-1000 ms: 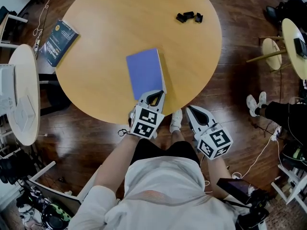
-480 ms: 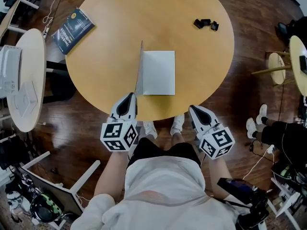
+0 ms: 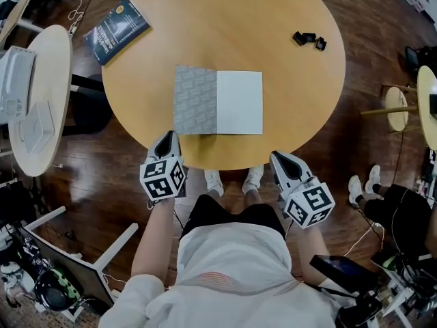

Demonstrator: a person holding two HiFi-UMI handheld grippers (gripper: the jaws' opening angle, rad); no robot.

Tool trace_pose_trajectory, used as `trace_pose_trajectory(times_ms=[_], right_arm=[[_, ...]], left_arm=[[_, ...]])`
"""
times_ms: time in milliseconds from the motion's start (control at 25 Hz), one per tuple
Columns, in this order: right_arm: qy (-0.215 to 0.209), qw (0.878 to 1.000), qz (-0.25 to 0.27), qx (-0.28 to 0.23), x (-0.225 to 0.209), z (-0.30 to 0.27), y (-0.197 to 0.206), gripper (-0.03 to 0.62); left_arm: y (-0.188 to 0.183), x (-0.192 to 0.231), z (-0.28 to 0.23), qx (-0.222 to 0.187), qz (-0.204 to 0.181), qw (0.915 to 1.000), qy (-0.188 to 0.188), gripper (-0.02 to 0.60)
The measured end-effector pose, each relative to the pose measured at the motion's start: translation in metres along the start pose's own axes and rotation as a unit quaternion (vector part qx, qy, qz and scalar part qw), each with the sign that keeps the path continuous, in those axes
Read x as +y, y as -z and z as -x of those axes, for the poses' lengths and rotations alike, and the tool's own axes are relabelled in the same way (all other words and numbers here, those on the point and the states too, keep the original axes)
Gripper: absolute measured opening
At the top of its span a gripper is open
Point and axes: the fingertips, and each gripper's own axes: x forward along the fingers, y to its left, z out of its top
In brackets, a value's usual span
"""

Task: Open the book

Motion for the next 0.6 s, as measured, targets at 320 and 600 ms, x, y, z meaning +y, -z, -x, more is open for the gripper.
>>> trace_pose_trajectory(times_ms=[320,600], right_arm=[[0.006,1.000,0.000,0.000,0.005,-0.002,-0.003,-0.003],[0.008,1.000,0.003,-0.004,0.006,-0.003,-0.005,-0.003]], left_arm=[[0.050,0.021,-0.023,0.073,0.069,0.9948,0.016,0.034],[0.056,0.034,-0.023,0.077,0.098,0.9922,0.006,0.051]])
